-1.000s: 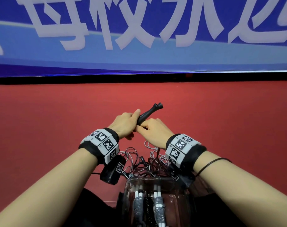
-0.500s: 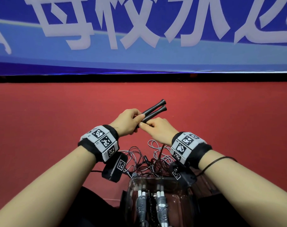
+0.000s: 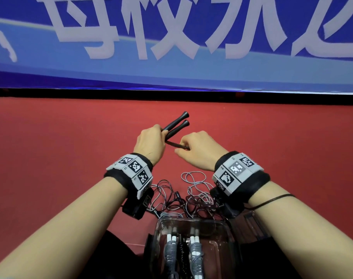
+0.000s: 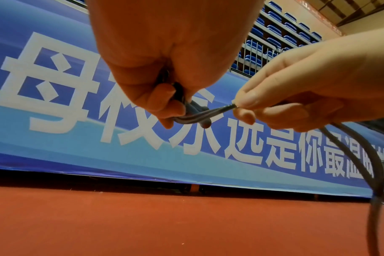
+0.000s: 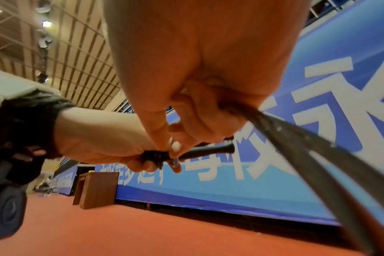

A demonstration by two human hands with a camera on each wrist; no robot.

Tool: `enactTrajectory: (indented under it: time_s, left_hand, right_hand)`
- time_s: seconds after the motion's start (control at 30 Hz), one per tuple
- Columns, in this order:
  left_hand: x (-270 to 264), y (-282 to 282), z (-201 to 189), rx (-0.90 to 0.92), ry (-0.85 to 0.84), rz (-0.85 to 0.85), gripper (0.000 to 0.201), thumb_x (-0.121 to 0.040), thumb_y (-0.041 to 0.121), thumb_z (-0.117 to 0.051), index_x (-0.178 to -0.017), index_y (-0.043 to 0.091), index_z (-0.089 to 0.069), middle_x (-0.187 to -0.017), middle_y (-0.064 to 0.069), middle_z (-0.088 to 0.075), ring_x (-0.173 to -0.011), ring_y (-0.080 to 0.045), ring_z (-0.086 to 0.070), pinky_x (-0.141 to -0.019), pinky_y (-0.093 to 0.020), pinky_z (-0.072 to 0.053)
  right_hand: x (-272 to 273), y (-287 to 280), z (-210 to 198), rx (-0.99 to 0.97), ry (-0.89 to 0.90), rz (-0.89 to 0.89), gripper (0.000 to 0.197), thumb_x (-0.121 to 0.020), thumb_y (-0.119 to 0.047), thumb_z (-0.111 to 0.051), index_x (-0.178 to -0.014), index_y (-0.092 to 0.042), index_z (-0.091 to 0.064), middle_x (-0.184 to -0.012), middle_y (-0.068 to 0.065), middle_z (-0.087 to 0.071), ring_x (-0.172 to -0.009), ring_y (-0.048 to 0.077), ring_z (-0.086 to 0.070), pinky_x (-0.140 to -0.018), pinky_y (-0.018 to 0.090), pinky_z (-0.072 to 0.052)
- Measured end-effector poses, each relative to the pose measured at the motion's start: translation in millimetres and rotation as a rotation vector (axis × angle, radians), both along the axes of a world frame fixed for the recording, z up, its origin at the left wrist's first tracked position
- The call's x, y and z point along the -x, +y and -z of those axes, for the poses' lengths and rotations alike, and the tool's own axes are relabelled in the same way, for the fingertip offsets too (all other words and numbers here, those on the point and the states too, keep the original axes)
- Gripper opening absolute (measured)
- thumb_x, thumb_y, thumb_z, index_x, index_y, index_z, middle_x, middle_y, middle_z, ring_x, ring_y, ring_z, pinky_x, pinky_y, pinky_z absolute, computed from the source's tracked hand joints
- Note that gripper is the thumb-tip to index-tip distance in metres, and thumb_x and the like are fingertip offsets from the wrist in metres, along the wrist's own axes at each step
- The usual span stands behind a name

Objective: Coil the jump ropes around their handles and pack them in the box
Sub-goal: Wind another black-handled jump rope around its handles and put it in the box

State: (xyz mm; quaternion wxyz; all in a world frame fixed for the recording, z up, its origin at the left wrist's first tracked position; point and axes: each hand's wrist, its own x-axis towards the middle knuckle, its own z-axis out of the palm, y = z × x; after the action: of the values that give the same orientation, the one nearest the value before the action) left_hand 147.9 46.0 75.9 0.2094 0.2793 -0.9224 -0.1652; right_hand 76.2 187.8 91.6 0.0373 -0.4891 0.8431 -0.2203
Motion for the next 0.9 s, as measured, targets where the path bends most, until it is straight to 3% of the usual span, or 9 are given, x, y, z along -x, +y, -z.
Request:
enactTrajectory:
  time_s: [0.07,0.17,0.3,0.43,0.57,0.7,0.77,0.8,0.9]
  left_hand:
    - [1,-3,0,0.015,-0.054,-0.037,0.031,-0.103,0.028,-0.041,-0.111,0.005,-0.061,-0.100,-0.018,-0.066,-0.094,-0.040,-0.060,-0.069,-0.036,-0.038]
    - [-1,-4,-1,0.125,-0.135,-0.039,0.029,-0.103,0.029,-0.041,-0.111,0.012,-0.063,-0.099,-0.013,-0.067,-0.092,-0.038,-0.061,-0.067,-0.034,-0.037]
    - [-8,7,-6,0.292,-0.168,0.148,0.027,-0.100,0.030,-0.042,-0.110,0.020,-0.066,-0.099,-0.009,-0.066,-0.093,-0.036,-0.061,-0.066,-0.033,-0.034]
    - [-14,19,-4,0.184,-0.171,0.322,0.027,-0.098,0.027,-0.041,-0.092,0.016,-0.065,-0.081,-0.006,-0.065,-0.078,-0.032,-0.057,-0.064,-0.032,-0.035]
    - [-20,26,-4,0.012,-0.037,0.429,0.032,-0.098,0.027,-0.041,-0.072,0.015,-0.056,-0.061,-0.002,-0.057,-0.059,-0.023,-0.048,-0.057,-0.031,-0.028]
    - [-23,34,-7,-0.065,0.077,0.494,0.050,-0.100,0.046,-0.030,-0.063,0.016,-0.046,-0.060,-0.008,-0.059,-0.054,-0.019,-0.046,-0.055,-0.031,-0.030]
    - [-23,36,-9,-0.069,0.074,0.485,0.056,-0.092,0.065,-0.038,-0.058,0.021,-0.047,-0.053,-0.002,-0.052,-0.051,-0.015,-0.042,-0.052,-0.024,-0.030]
    - [-23,37,-9,-0.026,0.053,0.473,0.052,-0.086,0.067,-0.047,-0.057,0.024,-0.044,-0.050,0.001,-0.046,-0.049,-0.014,-0.039,-0.049,-0.021,-0.027]
    - [-21,35,-6,0.107,0.014,0.476,0.038,-0.088,0.051,-0.062,-0.065,0.024,-0.047,-0.050,0.006,-0.039,-0.048,-0.011,-0.038,-0.048,-0.017,-0.026]
  right_hand:
    - [-2,2,-4,-0.005,0.061,-0.007,0.030,-0.092,-0.036,-0.056,-0.072,-0.014,-0.063,-0.059,0.002,-0.054,-0.061,0.024,-0.053,-0.051,0.028,-0.032]
    - [-5,4,-8,0.031,0.139,0.004,0.033,-0.090,-0.037,-0.055,-0.064,-0.017,-0.054,-0.058,-0.001,-0.051,-0.061,0.024,-0.051,-0.056,0.029,-0.033]
    - [4,5,-12,0.180,0.089,0.017,0.035,-0.089,-0.038,-0.056,-0.058,-0.023,-0.049,-0.053,-0.005,-0.048,-0.062,0.023,-0.049,-0.057,0.030,-0.032]
    - [23,12,-12,0.235,0.024,0.003,0.026,-0.089,-0.043,-0.059,-0.071,-0.025,-0.065,-0.053,-0.011,-0.051,-0.062,0.016,-0.050,-0.062,0.032,-0.039]
    - [39,18,-11,0.291,-0.108,-0.008,0.025,-0.089,-0.044,-0.062,-0.078,-0.024,-0.071,-0.058,-0.008,-0.058,-0.060,0.010,-0.050,-0.068,0.037,-0.045]
    - [44,21,-10,0.321,-0.166,-0.003,0.025,-0.086,-0.047,-0.064,-0.074,-0.027,-0.071,-0.060,-0.009,-0.060,-0.062,0.010,-0.051,-0.068,0.037,-0.046]
    - [43,21,-11,0.335,-0.170,0.001,0.024,-0.085,-0.046,-0.065,-0.071,-0.028,-0.071,-0.058,-0.011,-0.059,-0.061,0.009,-0.051,-0.066,0.036,-0.045]
    - [43,21,-11,0.338,-0.180,0.002,0.024,-0.085,-0.044,-0.066,-0.071,-0.026,-0.071,-0.056,-0.011,-0.058,-0.059,0.007,-0.049,-0.064,0.034,-0.043]
    - [46,25,-14,0.319,-0.199,0.012,0.026,-0.084,-0.045,-0.069,-0.069,-0.023,-0.072,-0.050,-0.012,-0.052,-0.052,0.003,-0.043,-0.058,0.028,-0.036]
